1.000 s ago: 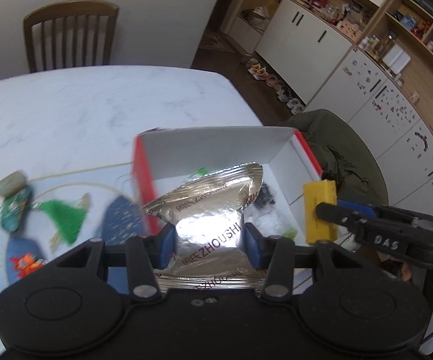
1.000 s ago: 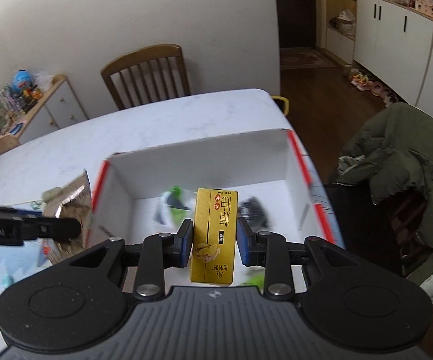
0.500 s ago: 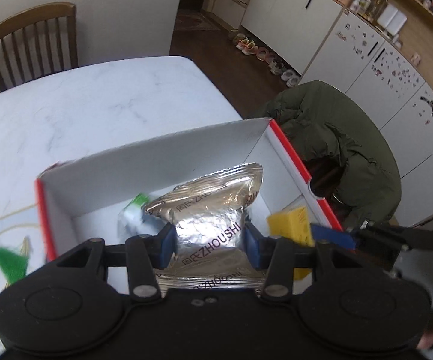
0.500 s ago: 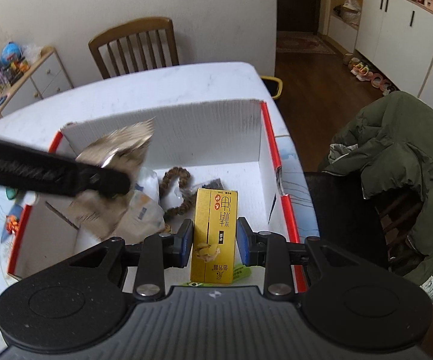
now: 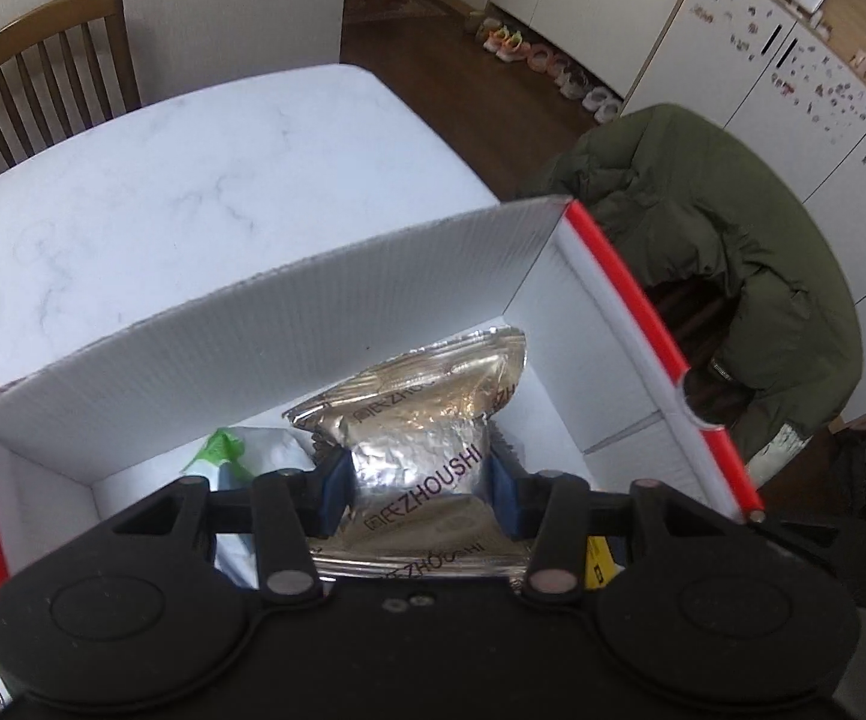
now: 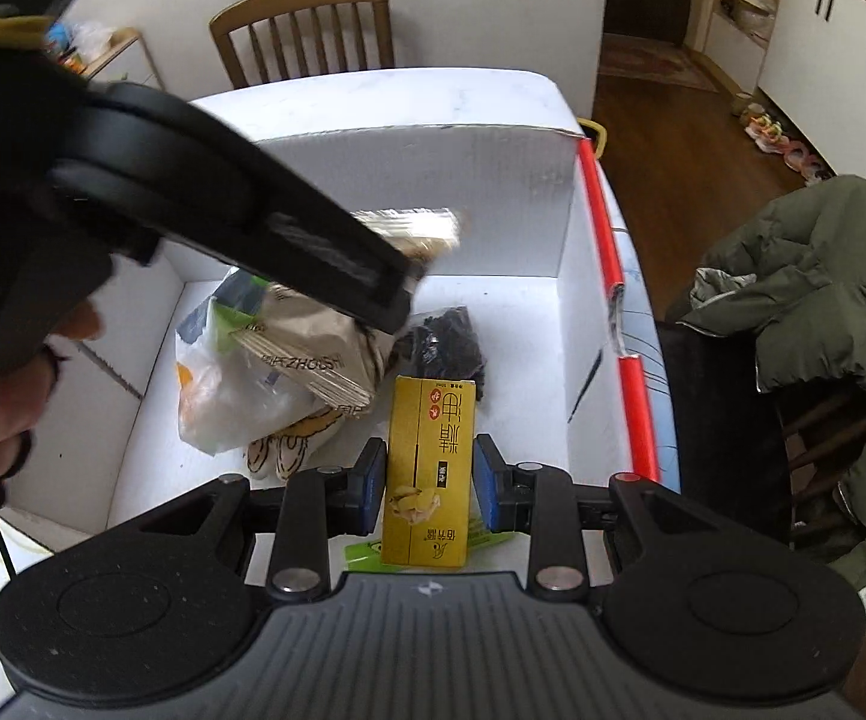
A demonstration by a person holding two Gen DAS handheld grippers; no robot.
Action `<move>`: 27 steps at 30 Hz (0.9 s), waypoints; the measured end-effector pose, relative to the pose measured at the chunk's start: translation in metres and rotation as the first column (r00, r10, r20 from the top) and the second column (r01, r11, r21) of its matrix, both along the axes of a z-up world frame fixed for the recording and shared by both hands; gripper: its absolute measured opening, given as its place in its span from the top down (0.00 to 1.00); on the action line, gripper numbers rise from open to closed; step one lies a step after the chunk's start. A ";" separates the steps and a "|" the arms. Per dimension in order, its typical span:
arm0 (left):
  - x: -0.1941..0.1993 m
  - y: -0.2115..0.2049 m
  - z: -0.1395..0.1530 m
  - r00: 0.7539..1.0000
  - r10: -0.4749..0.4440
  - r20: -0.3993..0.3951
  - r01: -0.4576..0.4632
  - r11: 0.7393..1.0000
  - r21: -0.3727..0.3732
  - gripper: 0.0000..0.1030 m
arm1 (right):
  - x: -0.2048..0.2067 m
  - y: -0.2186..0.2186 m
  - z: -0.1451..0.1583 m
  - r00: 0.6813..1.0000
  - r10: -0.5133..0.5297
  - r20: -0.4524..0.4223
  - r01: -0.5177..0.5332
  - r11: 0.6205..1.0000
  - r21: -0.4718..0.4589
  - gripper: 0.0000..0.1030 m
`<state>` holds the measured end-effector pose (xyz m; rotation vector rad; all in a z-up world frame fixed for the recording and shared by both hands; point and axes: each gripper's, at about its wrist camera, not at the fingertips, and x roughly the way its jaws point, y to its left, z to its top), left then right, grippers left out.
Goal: Organize objects
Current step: 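Lower into the box and open the left tool while the right tool opens too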
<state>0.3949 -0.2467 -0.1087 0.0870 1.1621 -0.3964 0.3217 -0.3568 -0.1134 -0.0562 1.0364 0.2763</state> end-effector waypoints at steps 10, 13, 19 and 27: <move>0.006 -0.004 -0.016 0.999 0.013 -0.037 -0.011 0.999 0.039 0.55 | 0.007 -0.001 -0.002 1.000 0.007 -0.018 -0.007 1.000 0.017 0.70; 0.006 -0.002 -0.018 0.999 0.018 -0.045 -0.016 0.999 0.036 0.54 | 0.008 -0.004 -0.002 1.000 0.003 -0.021 -0.002 1.000 0.029 0.70; 0.002 0.002 -0.013 0.999 0.028 -0.033 -0.027 0.999 0.018 0.38 | 0.006 -0.009 0.000 1.000 0.001 -0.015 0.000 0.999 0.046 0.70; -0.009 0.008 0.000 1.000 0.029 0.000 -0.029 1.000 -0.012 0.35 | -0.002 -0.016 0.011 1.000 -0.004 0.006 0.004 0.998 0.062 0.68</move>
